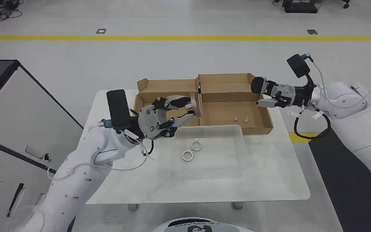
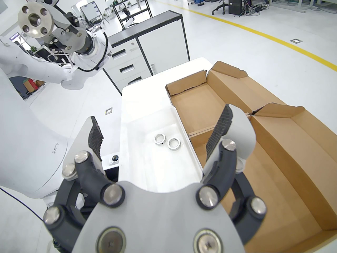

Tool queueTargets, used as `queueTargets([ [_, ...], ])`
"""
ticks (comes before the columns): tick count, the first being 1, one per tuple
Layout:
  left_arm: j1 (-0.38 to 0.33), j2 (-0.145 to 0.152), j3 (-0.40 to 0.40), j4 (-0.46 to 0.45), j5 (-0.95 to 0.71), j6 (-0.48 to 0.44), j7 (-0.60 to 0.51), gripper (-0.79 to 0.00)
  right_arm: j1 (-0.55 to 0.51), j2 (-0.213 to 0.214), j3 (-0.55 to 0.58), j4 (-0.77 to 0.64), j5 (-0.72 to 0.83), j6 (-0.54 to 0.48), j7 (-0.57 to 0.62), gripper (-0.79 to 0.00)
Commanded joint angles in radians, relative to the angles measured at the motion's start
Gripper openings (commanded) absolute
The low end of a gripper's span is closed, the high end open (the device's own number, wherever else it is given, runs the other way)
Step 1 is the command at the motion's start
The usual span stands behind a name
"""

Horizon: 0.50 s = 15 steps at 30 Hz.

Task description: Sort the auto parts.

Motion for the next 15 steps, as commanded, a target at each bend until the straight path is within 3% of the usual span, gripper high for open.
queueTargets([
  [1, -0.059, -0.01, 0.036, 0.037, 0.003, 0.019, -0.052, -0.785, 0.0, 0.0, 0.0, 0.0, 0.0, 0.0, 0.0, 0.0],
  [7, -0.215, -0.044, 0.132, 0.16, 0.02, 0.075, -0.234, -0.785, 0.0, 0.0, 0.0, 0.0, 0.0, 0.0, 0.0, 0.0],
  [15, -0.275, -0.062, 0.192, 0.28, 0.135, 0.097, -0.396, -0.785, 0.0, 0.0, 0.0, 0.0, 0.0, 0.0, 0.0, 0.0],
])
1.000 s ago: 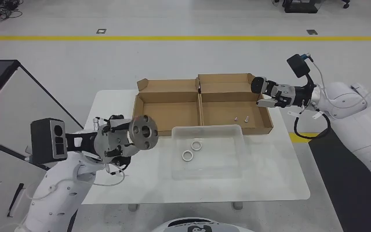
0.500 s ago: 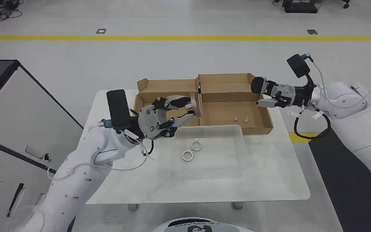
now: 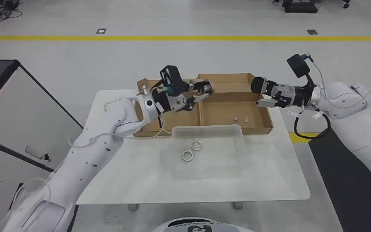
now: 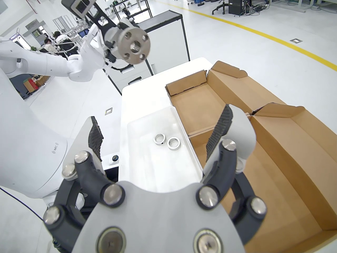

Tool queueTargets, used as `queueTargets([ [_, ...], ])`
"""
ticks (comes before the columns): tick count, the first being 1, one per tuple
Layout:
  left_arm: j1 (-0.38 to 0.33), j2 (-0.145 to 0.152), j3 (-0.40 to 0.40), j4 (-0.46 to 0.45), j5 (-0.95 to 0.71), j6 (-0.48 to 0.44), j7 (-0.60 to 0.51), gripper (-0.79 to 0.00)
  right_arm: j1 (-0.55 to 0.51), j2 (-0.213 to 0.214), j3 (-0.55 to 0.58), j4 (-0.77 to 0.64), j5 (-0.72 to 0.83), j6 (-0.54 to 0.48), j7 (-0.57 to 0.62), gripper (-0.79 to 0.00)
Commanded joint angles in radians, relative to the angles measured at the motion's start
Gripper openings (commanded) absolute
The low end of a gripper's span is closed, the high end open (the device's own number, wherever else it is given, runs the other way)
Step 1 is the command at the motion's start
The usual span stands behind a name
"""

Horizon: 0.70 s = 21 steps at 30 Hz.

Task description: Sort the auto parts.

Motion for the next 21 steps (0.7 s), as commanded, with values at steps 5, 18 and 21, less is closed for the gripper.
queueTargets([
  [5, -0.002, -0.01, 0.032, 0.062, 0.053, 0.015, -0.064, -0.785, 0.0, 0.0, 0.0, 0.0, 0.0, 0.0, 0.0, 0.0],
  [18, -0.163, -0.094, 0.201, 0.275, 0.145, 0.106, -0.187, -0.785, 0.0, 0.0, 0.0, 0.0, 0.0, 0.0, 0.0, 0.0],
  [21, -0.213, -0.123, 0.251, 0.347, 0.17, 0.107, -0.201, -0.785, 0.0, 0.0, 0.0, 0.0, 0.0, 0.0, 0.0, 0.0],
])
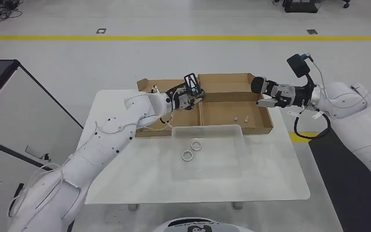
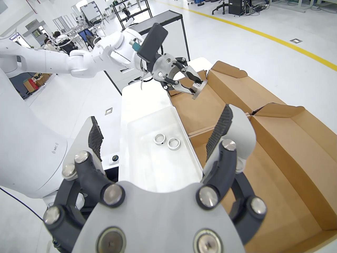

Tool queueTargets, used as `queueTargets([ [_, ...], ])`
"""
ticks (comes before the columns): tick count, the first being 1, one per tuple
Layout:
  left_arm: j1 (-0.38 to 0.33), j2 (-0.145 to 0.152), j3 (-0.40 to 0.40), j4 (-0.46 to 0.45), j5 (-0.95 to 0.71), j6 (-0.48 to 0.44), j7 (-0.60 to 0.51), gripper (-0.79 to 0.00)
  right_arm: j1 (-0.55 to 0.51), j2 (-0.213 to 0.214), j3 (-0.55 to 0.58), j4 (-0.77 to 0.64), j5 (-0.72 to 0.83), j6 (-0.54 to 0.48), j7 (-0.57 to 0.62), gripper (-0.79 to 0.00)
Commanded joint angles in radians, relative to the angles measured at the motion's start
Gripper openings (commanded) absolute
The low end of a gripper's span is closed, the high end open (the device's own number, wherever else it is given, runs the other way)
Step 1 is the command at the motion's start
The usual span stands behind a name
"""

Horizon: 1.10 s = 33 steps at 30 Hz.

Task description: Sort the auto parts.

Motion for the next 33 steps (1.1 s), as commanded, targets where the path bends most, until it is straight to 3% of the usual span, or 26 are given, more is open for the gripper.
queueTargets([
  [1, -0.028, -0.017, 0.03, 0.05, 0.017, -0.003, -0.006, -0.785, 0.0, 0.0, 0.0, 0.0, 0.0, 0.0, 0.0, 0.0],
  [11, -0.126, -0.096, 0.137, 0.296, 0.081, -0.028, -0.039, -0.785, 0.0, 0.0, 0.0, 0.0, 0.0, 0.0, 0.0, 0.0],
  [18, -0.168, -0.149, 0.207, 0.416, 0.17, -0.047, -0.023, -0.785, 0.0, 0.0, 0.0, 0.0, 0.0, 0.0, 0.0, 0.0],
  [33, -0.229, -0.295, 0.322, 0.707, 0.266, -0.075, 0.018, -0.785, 0.0, 0.0, 0.0, 0.0, 0.0, 0.0, 0.0, 0.0],
])
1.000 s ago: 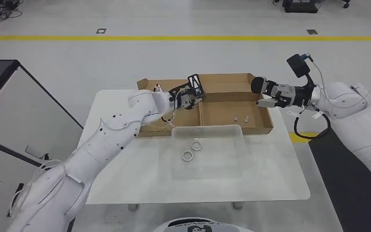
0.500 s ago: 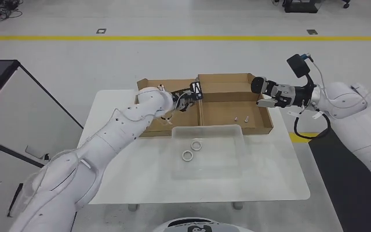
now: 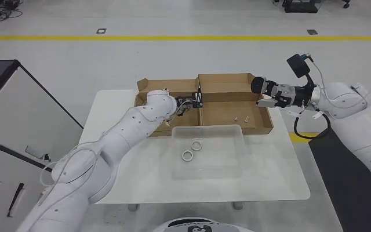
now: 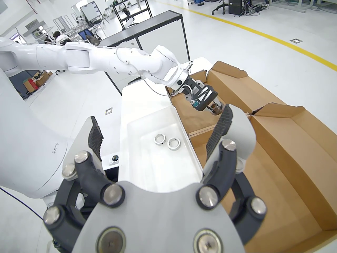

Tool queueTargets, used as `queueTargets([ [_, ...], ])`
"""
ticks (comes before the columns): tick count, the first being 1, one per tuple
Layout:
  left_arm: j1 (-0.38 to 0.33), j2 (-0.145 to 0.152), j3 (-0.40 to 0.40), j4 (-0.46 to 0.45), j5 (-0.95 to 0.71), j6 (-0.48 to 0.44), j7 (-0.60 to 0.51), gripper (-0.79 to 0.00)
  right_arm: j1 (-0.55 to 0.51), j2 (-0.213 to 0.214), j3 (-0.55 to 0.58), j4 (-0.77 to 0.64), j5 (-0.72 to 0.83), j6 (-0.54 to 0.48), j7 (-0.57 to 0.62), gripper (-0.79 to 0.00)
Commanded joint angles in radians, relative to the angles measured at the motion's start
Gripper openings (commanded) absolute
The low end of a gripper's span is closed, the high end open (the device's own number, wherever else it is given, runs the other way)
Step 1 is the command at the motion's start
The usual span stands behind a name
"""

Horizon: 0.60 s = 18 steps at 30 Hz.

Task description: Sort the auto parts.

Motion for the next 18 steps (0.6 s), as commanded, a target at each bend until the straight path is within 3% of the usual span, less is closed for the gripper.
queueTargets([
  [1, -0.004, -0.014, 0.005, 0.028, 0.0, -0.012, 0.001, -0.785, 0.0, 0.0, 0.0, 0.0, 0.0, 0.0, 0.0, 0.0],
  [18, -0.031, -0.109, 0.032, 0.203, 0.028, -0.1, 0.027, -0.779, 0.0, 0.0, 0.0, 0.0, 0.0, 0.0, 0.0, 0.0],
])
